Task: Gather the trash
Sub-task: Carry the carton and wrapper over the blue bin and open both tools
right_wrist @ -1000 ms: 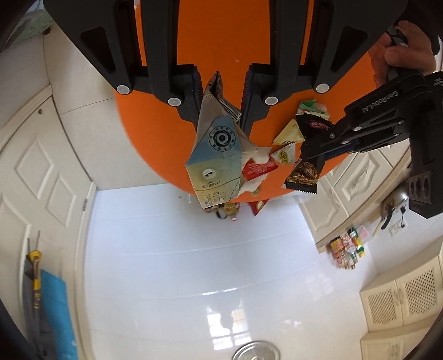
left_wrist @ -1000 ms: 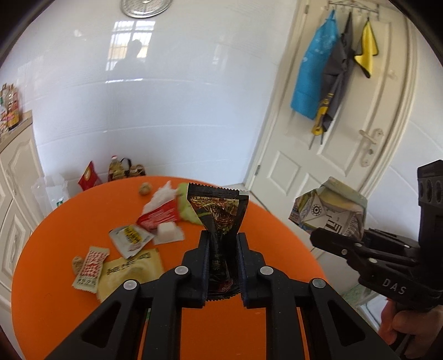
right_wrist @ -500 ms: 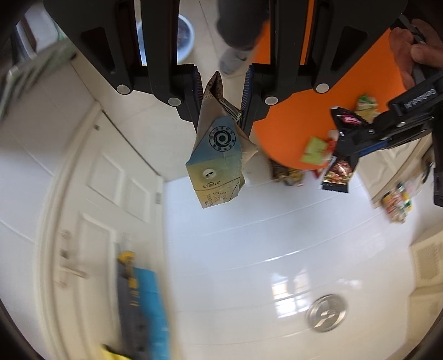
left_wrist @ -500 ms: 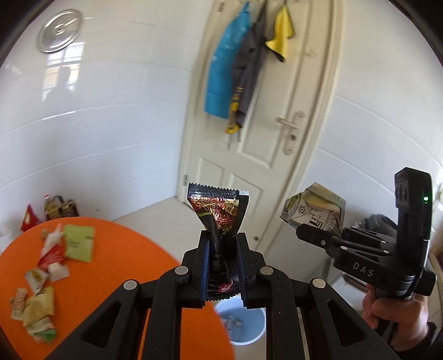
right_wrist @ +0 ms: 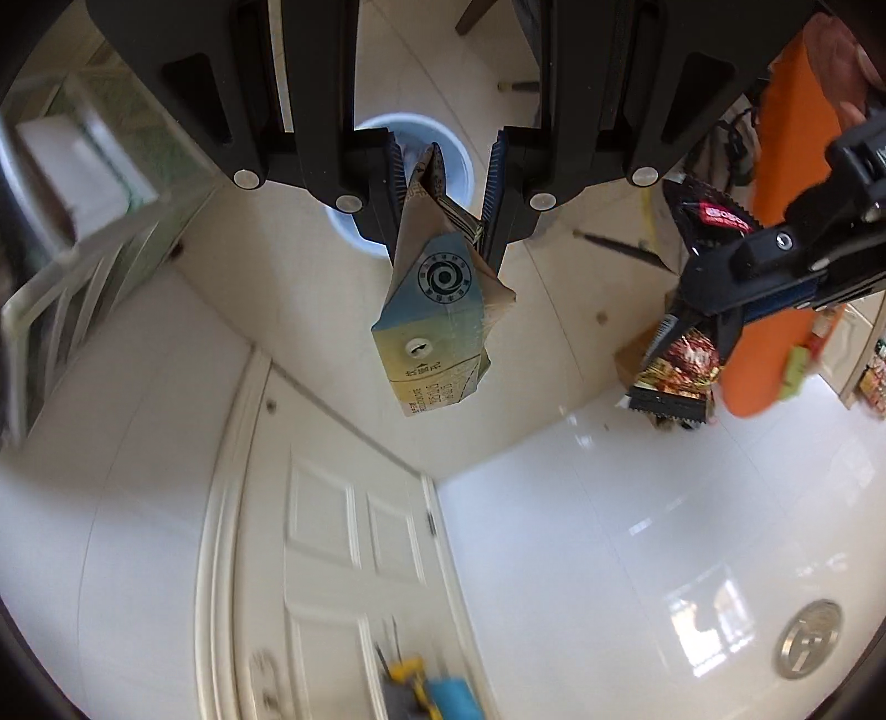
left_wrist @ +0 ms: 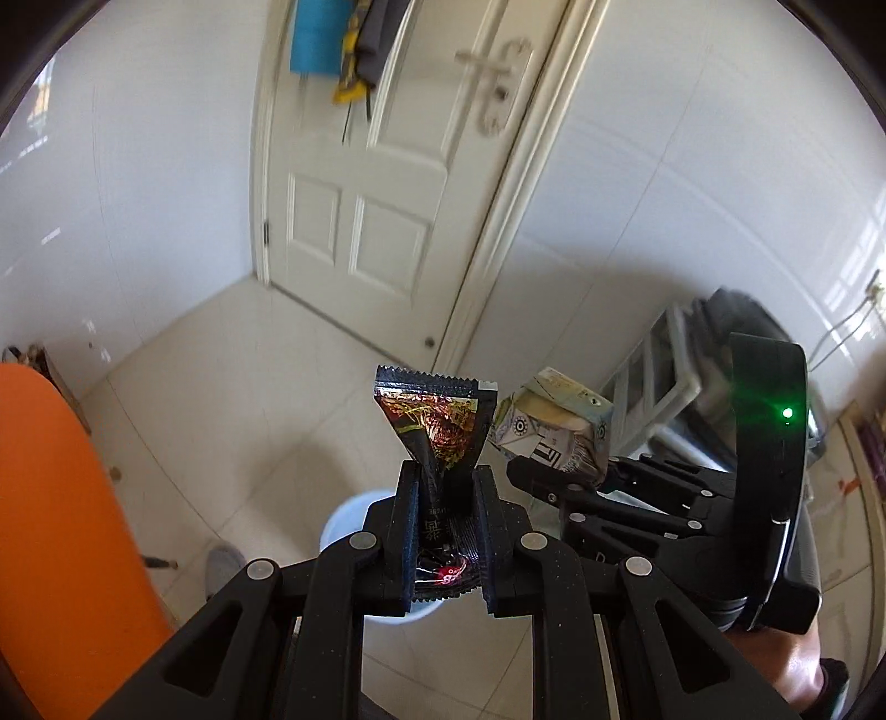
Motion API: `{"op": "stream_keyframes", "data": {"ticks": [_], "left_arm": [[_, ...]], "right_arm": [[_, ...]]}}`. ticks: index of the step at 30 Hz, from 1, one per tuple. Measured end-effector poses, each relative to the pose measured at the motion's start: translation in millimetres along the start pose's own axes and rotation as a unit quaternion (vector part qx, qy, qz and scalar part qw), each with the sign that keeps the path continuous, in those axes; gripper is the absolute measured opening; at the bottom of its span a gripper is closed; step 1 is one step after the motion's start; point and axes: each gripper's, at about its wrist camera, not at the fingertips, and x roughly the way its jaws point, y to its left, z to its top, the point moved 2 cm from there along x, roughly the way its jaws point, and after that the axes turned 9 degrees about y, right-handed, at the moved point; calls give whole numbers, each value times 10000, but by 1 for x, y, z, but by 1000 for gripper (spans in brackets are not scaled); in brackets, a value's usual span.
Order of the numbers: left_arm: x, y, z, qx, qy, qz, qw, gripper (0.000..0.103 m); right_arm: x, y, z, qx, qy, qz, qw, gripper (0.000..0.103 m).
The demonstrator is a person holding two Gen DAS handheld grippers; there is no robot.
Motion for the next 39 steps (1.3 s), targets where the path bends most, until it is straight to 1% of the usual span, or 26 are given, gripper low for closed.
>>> {"op": "stream_keyframes", "data": {"ticks": [2, 4, 5, 7, 8, 9, 10, 11, 12, 13, 14, 15, 16, 17, 18, 19, 20, 22, 23, 25, 26, 28, 34, 39], "left_arm": [[18, 6, 6, -73, 220, -5, 9997, 14], [36, 14, 7, -114, 500, 37, 9987, 14], [44, 18, 13, -131, 590, 49, 9982, 15], [59, 22, 16, -110, 796, 151, 9967, 19], [67, 21, 22, -136, 910, 158, 9956, 22], [76, 22, 32, -189, 1000, 156, 9947, 23], [81, 26, 31, -232, 1085, 182, 9937, 25], [84, 28, 33, -235, 1136, 211, 9930, 27], [87, 30, 34, -237, 1192, 230, 9923, 37], [89, 31, 37, -241, 1243, 263, 9916, 52], [90, 34, 41, -234, 1260, 340, 9912, 57], [91, 37, 50, -219, 1246, 434, 9910, 66], [88, 40, 49, -214, 1245, 494, 9908, 69], [96, 36, 64, -230, 1261, 526, 9904, 75], [97, 36, 68, -251, 1275, 555, 9900, 80], [100, 32, 78, -276, 1281, 584, 9897, 83], [104, 28, 91, -293, 1268, 602, 9897, 83], [104, 23, 99, -278, 1210, 689, 9899, 86], [105, 16, 104, -259, 1151, 801, 9898, 87], [95, 11, 103, -229, 1015, 922, 9903, 89], [89, 2, 98, -227, 946, 966, 9906, 90], [75, -2, 91, -243, 817, 1022, 9911, 91], [20, -14, 58, -213, 309, 1154, 9926, 93], [-46, -12, 30, -324, -183, 1201, 9921, 95]], "right_arm": [[21, -8, -2, 64, 186, 58, 9998, 23], [39, -14, -1, 80, 336, 29, 9994, 23], [48, -17, 0, 101, 414, 66, 9991, 24], [63, -23, 2, 147, 521, 73, 9985, 25], [69, -28, 4, 178, 570, 59, 9982, 26], [76, -30, 6, 192, 623, 71, 9978, 27], [83, -32, 6, 215, 712, 97, 9972, 31], [89, -35, 5, 242, 773, 76, 9967, 46], [96, -36, 6, 273, 817, 31, 9963, 56], [99, -38, 6, 298, 839, 38, 9960, 72], [102, -41, 5, 347, 821, 35, 9960, 77], [102, -43, 4, 402, 800, 19, 9960, 78], [102, -45, 5, 451, 804, 16, 9957, 81], [102, -48, 4, 514, 801, 0, 9955, 87], [101, -50, 4, 562, 777, -51, 9954, 91], [100, -52, 5, 608, 751, -107, 9953, 100], [100, -53, 6, 674, 726, -145, 9950, 103], [95, -55, 3, 806, 692, -177, 9942, 103], [94, -57, 3, 841, 664, -202, 9940, 103], [88, -58, 4, 884, 588, -220, 9941, 103], [85, -57, 3, 894, 563, -204, 9942, 103], [77, -51, 4, 892, 516, -178, 9945, 103], [42, -28, 11, 823, 195, -102, 9964, 103], [4, 3, 24, 607, -171, -25, 9980, 103]]}}
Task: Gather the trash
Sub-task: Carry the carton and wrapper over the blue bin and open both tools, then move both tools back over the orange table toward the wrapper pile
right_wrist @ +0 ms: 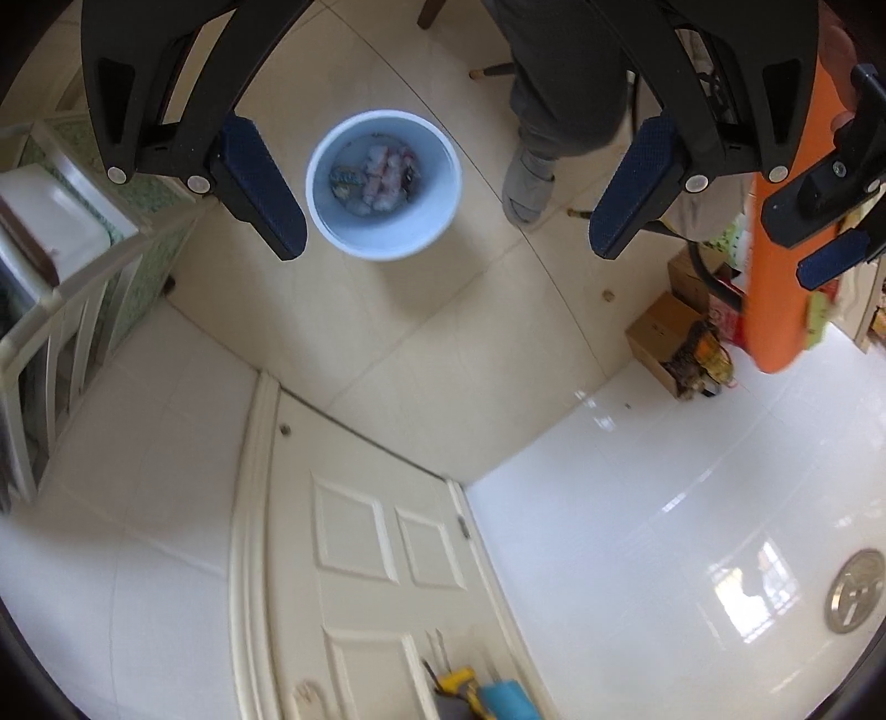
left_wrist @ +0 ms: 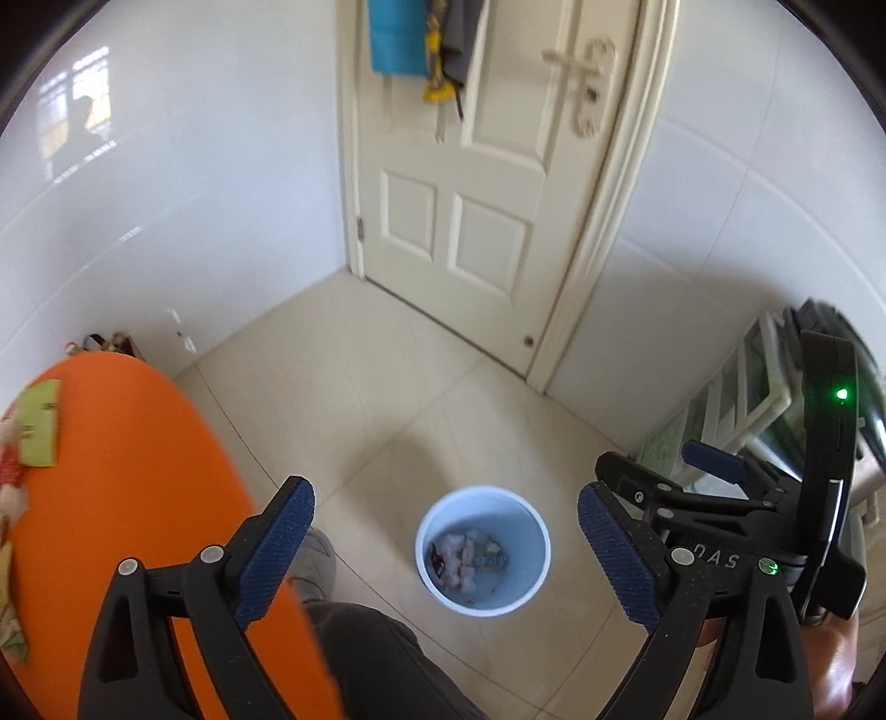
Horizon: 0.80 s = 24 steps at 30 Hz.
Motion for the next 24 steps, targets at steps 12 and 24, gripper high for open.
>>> {"op": "stream_keyframes", "data": {"ticks": [12, 24], "left_arm": [[-149, 74, -84, -880, -1227, 592, 9868, 100], [-265, 117, -203, -1909, -1999, 1582, 9479, 102]], "right_arm": [[-91, 126, 16, -918, -951, 579, 9895, 103], [-144, 267, -3, -2064, -1415, 1389, 9582, 103]]}}
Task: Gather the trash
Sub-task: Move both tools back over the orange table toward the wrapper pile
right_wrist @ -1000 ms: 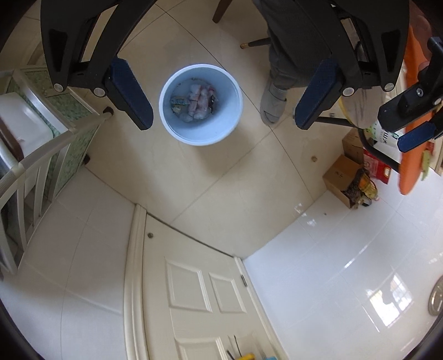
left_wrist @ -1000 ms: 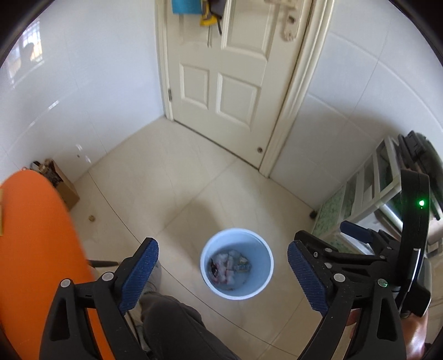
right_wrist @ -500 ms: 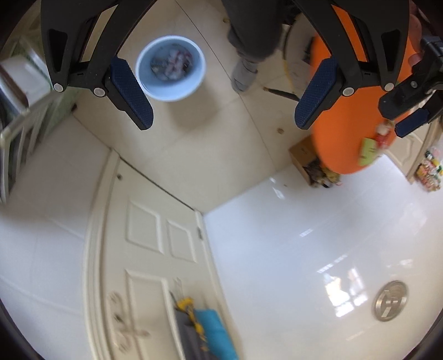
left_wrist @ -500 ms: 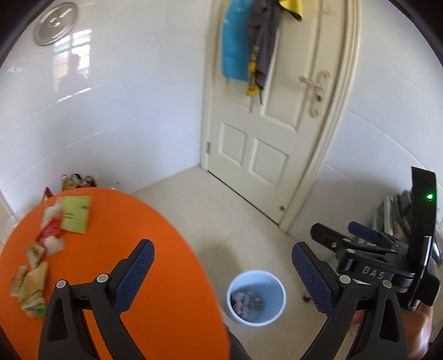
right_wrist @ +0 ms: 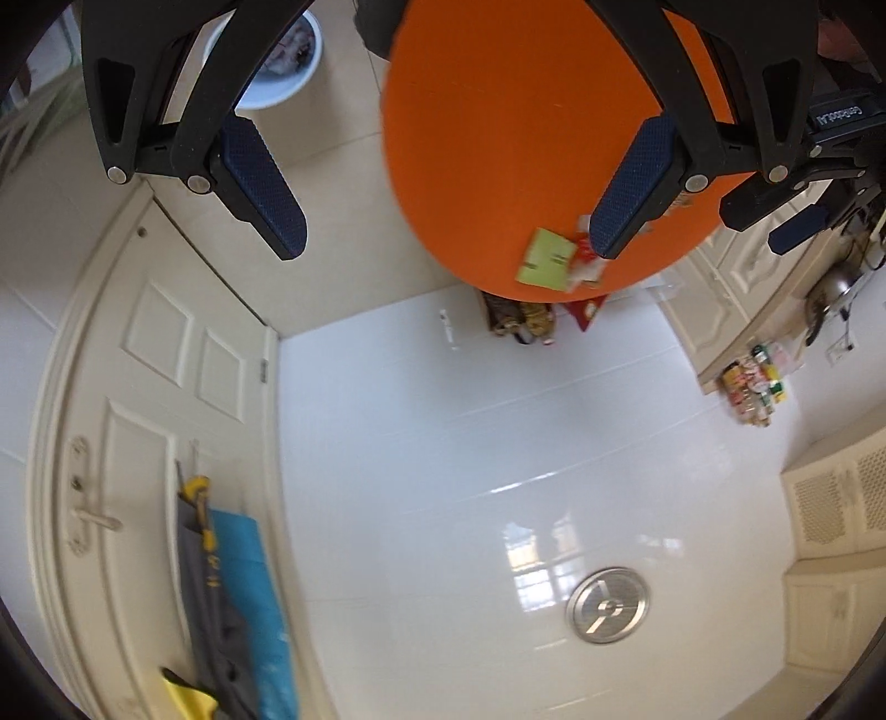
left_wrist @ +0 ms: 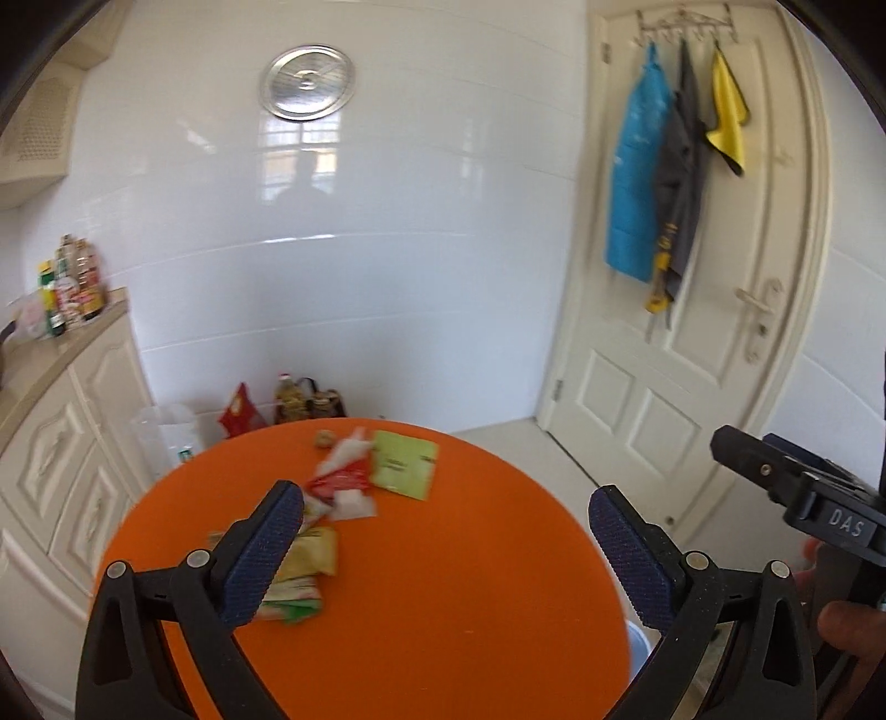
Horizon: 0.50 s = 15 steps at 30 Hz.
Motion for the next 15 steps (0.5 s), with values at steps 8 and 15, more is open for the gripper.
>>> {"op": "stream_keyframes", "data": {"ticks": [8, 15], "left_arm": [[-50, 53, -42, -619, -118, 605, 9962, 102], [-36, 84, -50, -1030, 136, 891, 9906, 102]], "right_arm": [[16, 64, -1, -519, 91, 460, 9976, 103], [51, 94, -16, -863, 517, 653, 9928, 103]]}}
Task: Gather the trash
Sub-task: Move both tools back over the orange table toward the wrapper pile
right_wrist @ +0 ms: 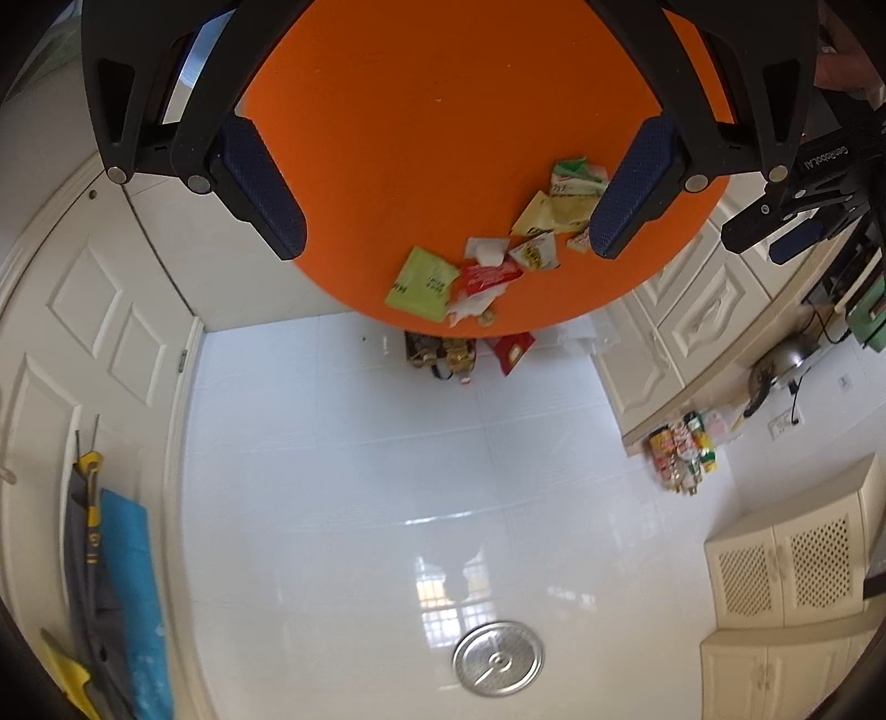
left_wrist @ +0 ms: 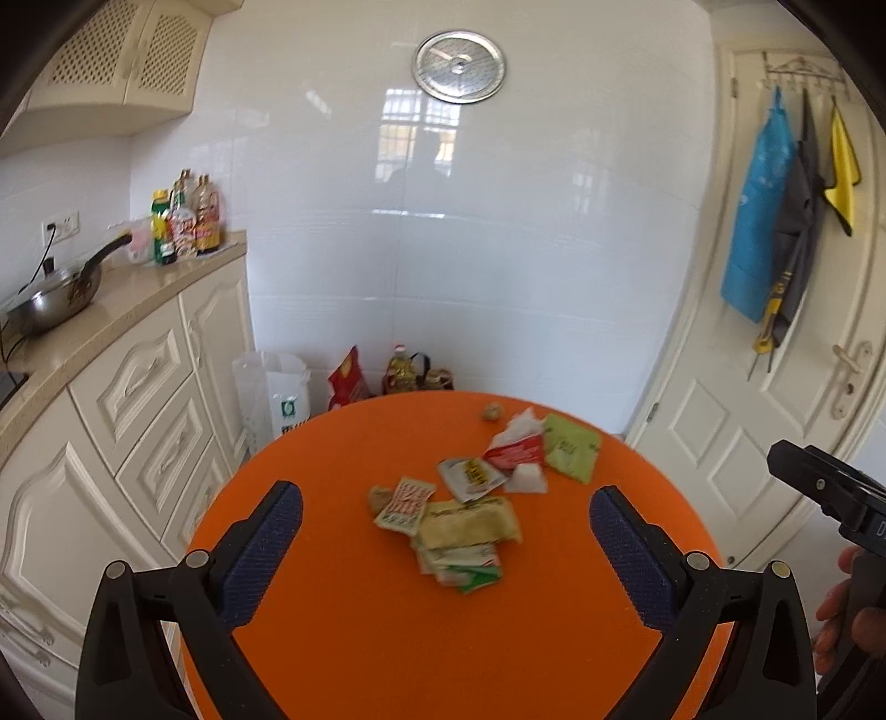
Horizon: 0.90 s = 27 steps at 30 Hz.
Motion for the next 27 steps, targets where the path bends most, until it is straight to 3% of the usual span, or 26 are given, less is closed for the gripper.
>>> {"op": "stream_keyframes", "data": {"ticks": [4, 9, 16, 22, 24, 27], "left_arm": [[20, 11, -2, -94, 273, 90, 9995, 102], [62, 29, 26, -233, 575, 122, 9980, 102], [114, 71, 42, -384, 802, 186, 9959, 102], [133, 88, 40, -469, 899, 231, 9946, 102], [142, 91, 43, -475, 972, 224, 9939, 102], [151, 98, 42, -469, 1018, 196, 9935, 102]], "right_arm": [[33, 15, -4, -144, 331, 82, 9993, 103], [81, 37, -11, -350, 801, 218, 9959, 103], [155, 66, -21, -282, 1474, 537, 9872, 103], [205, 86, -24, -155, 1828, 645, 9809, 103], [217, 90, -23, -24, 1881, 683, 9798, 99], [234, 98, -24, 89, 2059, 746, 9757, 78]]}}
